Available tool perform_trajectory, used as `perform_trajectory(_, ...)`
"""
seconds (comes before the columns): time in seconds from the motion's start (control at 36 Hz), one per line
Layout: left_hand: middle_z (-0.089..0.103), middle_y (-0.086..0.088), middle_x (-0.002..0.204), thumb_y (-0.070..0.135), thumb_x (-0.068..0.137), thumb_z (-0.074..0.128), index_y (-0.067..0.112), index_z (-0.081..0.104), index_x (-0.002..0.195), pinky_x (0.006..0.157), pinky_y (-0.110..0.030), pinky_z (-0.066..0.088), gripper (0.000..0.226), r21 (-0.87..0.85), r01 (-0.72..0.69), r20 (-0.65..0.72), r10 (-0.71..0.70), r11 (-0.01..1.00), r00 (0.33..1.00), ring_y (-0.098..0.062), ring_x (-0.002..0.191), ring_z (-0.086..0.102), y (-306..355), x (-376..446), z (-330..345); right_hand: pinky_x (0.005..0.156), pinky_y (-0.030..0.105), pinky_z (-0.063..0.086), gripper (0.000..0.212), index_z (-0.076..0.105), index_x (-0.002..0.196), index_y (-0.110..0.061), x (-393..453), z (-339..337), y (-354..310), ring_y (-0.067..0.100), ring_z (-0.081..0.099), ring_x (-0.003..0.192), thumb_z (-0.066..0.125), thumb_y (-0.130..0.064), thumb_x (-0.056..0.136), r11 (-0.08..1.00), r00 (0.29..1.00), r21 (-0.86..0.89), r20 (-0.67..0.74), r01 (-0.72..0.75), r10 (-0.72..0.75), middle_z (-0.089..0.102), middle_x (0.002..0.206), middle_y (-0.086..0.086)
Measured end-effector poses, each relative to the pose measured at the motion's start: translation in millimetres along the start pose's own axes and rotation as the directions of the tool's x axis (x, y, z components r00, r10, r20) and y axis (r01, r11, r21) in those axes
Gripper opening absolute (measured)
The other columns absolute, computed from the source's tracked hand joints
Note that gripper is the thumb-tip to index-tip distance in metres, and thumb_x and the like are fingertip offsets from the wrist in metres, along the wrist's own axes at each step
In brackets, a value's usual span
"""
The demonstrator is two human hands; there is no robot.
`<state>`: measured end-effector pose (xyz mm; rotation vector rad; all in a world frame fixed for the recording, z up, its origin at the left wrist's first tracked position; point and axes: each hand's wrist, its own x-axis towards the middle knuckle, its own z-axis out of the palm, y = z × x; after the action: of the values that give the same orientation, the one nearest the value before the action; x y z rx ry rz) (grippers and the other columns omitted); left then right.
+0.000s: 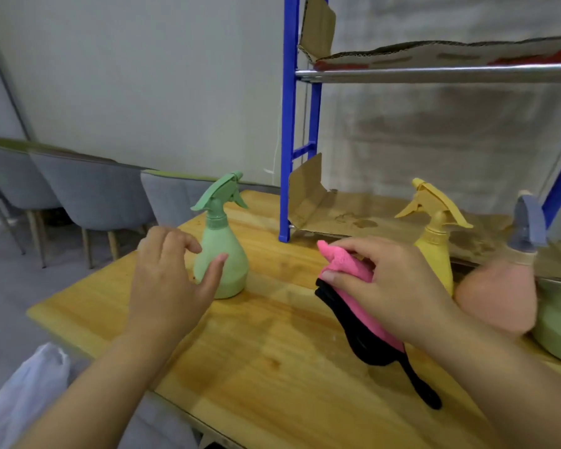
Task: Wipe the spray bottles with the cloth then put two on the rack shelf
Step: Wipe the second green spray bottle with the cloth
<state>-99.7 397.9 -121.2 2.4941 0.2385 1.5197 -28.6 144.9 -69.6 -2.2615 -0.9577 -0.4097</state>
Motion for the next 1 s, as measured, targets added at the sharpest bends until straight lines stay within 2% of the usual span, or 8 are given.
perform_trajectory(0.11,0.049,-0.011,0.103,0.046,0.081,0.065,0.006,0.05,0.107,0.081,-0.051,0.049,0.051,-0.043,0.265,0.16,-0.255,0.963,0.954,-0.03,0.098,0.051,-7.9,6.6,5.3,0.08,0.023,0.046,0.032,0.069,0.108,-0.034,5.2,6.9,0.4,0.002,0.057,0.091,0.069,-0.046,0.078,0.998,0.999,0.062,-0.027,-0.032,0.034,0.066,0.098,-0.019)
perform_trajectory(0.22,0.047,-0.006,0.135,0.044,0.084,0.062,0.013,0.039,0.135,0.097,-0.045,0.044,0.064,-0.106,0.436,0.359,-0.374,0.894,0.855,-0.025,0.122,0.048,-3.9,15.5,14.2,0.083,0.023,0.045,0.033,0.069,0.111,-0.034,6.9,12.4,3.2,0.003,0.057,0.095,0.069,-0.045,0.08,0.993,0.998,0.101,-0.034,-0.056,0.06,0.065,0.102,-0.019)
perform_trajectory(0.31,0.052,0.005,0.131,0.041,0.087,0.059,0.022,0.039,0.139,0.083,-0.031,0.044,0.059,-0.196,0.462,0.433,-0.347,0.865,0.832,-0.011,0.111,0.049,-0.6,22.3,22.0,0.085,0.017,0.044,0.034,0.068,0.115,-0.033,5.8,13.4,7.9,0.0,0.057,0.099,0.064,-0.044,0.083,0.993,0.997,0.1,-0.031,-0.062,0.065,0.065,0.106,-0.019)
perform_trajectory(0.39,0.057,0.007,0.124,0.037,0.086,0.062,0.025,0.046,0.133,0.078,-0.028,0.043,0.051,-0.274,0.511,0.447,-0.362,0.815,0.818,-0.01,0.105,0.051,3.2,27.3,26.8,0.084,0.009,0.039,0.029,0.067,0.116,-0.032,2.3,11.0,12.5,-0.003,0.055,0.101,0.062,-0.038,0.088,0.988,0.995,0.123,-0.039,-0.088,0.094,0.062,0.106,-0.023)
perform_trajectory(0.64,0.059,0.015,0.113,0.034,0.077,0.073,0.028,0.056,0.12,0.078,-0.024,0.043,0.047,-0.41,0.365,0.429,-0.177,0.836,0.886,-0.01,0.101,0.054,31.8,24.1,33.1,0.083,0.002,0.036,0.029,0.065,0.12,-0.032,-6.6,0.0,19.4,-0.008,0.051,0.106,0.058,-0.03,0.092,0.98,0.985,0.131,-0.061,-0.152,0.16,0.06,0.112,-0.02)
perform_trajectory(0.78,0.06,0.02,0.1,0.029,0.073,0.076,0.03,0.06,0.109,0.073,-0.007,0.036,0.039,-0.429,0.245,0.451,-0.029,0.869,0.892,0.003,0.092,0.052,52.8,30.9,34.8,0.082,-0.004,0.031,0.036,0.057,0.127,-0.038,-15.9,-10.6,22.1,-0.021,0.042,0.106,0.058,-0.033,0.091,0.983,0.986,0.09,-0.04,-0.158,0.162,0.053,0.116,-0.027)
perform_trajectory(0.89,0.06,0.017,0.098,0.023,0.072,0.077,0.033,0.058,0.099,0.075,-0.02,0.042,0.035,-0.474,0.193,0.467,0.06,0.859,0.882,-0.002,0.094,0.052,68.5,36.9,40.7,0.084,0.007,0.036,0.039,0.058,0.127,-0.04,-28.0,-18.9,27.8,-0.014,0.045,0.107,0.062,-0.031,0.089,0.975,0.975,0.091,-0.076,-0.203,0.21,0.052,0.112,-0.028)
perform_trajectory(1.0,0.058,0.02,0.097,0.021,0.071,0.075,0.036,0.055,0.101,0.078,-0.026,0.043,0.038,-0.499,0.1,0.438,0.15,0.861,0.886,-0.009,0.096,0.051,80.2,34.1,52.1,0.086,0.009,0.035,0.038,0.057,0.126,-0.041,-40.7,-21.5,33.5,-0.013,0.045,0.106,0.059,-0.031,0.089,0.964,0.957,0.133,-0.151,-0.229,0.248,0.052,0.11,-0.027)
